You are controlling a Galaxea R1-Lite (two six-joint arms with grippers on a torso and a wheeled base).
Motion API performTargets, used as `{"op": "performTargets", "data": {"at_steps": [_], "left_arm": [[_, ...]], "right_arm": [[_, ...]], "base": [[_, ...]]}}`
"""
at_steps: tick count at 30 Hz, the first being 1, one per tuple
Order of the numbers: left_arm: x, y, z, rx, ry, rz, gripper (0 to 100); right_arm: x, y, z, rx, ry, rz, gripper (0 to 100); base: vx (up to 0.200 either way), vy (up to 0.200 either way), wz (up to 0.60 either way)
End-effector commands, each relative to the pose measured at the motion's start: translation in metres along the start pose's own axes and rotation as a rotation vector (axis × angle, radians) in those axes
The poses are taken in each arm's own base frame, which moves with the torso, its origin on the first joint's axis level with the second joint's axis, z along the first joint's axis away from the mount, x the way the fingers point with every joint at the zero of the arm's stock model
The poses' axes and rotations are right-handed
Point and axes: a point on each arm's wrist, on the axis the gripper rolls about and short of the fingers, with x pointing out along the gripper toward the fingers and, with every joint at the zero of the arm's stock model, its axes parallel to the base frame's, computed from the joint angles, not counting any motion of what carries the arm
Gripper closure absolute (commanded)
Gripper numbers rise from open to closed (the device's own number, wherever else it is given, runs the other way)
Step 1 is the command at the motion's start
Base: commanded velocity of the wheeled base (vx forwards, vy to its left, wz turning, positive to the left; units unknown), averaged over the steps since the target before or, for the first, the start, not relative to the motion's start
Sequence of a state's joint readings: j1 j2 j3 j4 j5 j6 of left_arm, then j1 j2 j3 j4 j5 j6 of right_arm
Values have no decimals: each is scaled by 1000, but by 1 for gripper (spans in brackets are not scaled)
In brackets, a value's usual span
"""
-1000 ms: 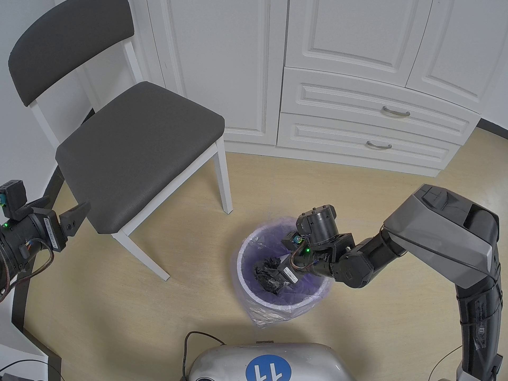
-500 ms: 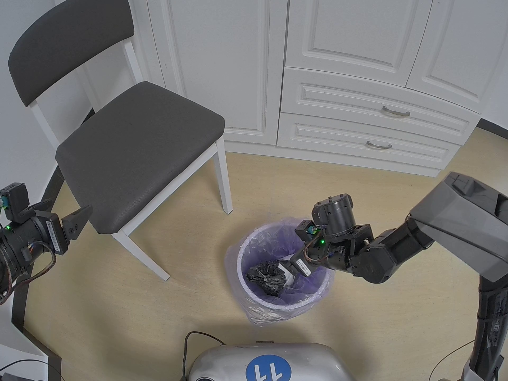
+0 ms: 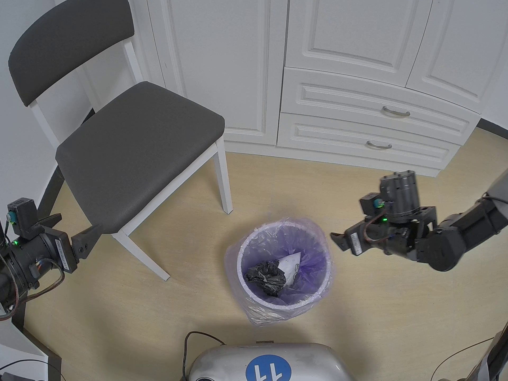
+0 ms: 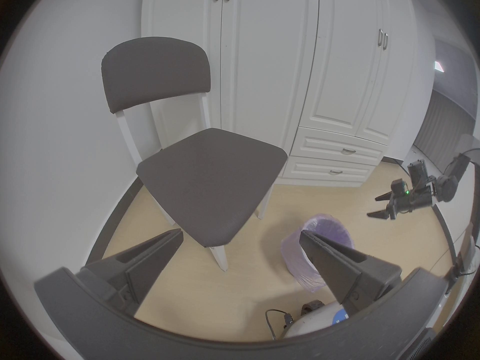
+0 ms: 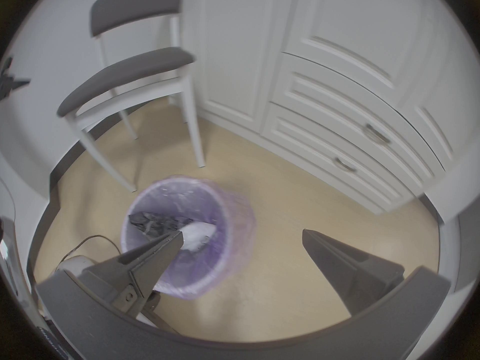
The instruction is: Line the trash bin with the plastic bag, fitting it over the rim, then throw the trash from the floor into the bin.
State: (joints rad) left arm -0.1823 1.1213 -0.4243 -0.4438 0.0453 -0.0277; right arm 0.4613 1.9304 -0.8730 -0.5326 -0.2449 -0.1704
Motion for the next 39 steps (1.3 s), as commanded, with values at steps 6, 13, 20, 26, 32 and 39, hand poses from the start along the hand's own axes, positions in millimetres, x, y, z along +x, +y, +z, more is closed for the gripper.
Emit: {"op": "performTargets", "data": {"at_steps": [6, 13, 20, 26, 32, 39], "left_arm": [[-32, -2, 0, -41, -129, -39, 0], [-68, 0, 13, -72, -290, -52, 0], [-93, 6, 19, -88, -407, 46, 0], [-100, 12, 27, -103, -458, 165, 0], [-118, 13, 28, -107, -530, 206, 0], [-140, 11, 24, -102, -546, 206, 0]], "right_arm": [[-95, -96, -30, 261, -152, -255, 0], [-153, -119, -48, 314, -307, -378, 0], [-229, -119, -37, 406, -600, -399, 0], [-280, -101, -37, 384, -763, -357, 0], [-329, -81, -61, 377, -797, -286, 0], [-368, -59, -109, 377, -806, -301, 0]], "base": [[0, 0, 0], [0, 0, 0], [0, 0, 0], [0, 0, 0], [0, 0, 0], [0, 0, 0]]}}
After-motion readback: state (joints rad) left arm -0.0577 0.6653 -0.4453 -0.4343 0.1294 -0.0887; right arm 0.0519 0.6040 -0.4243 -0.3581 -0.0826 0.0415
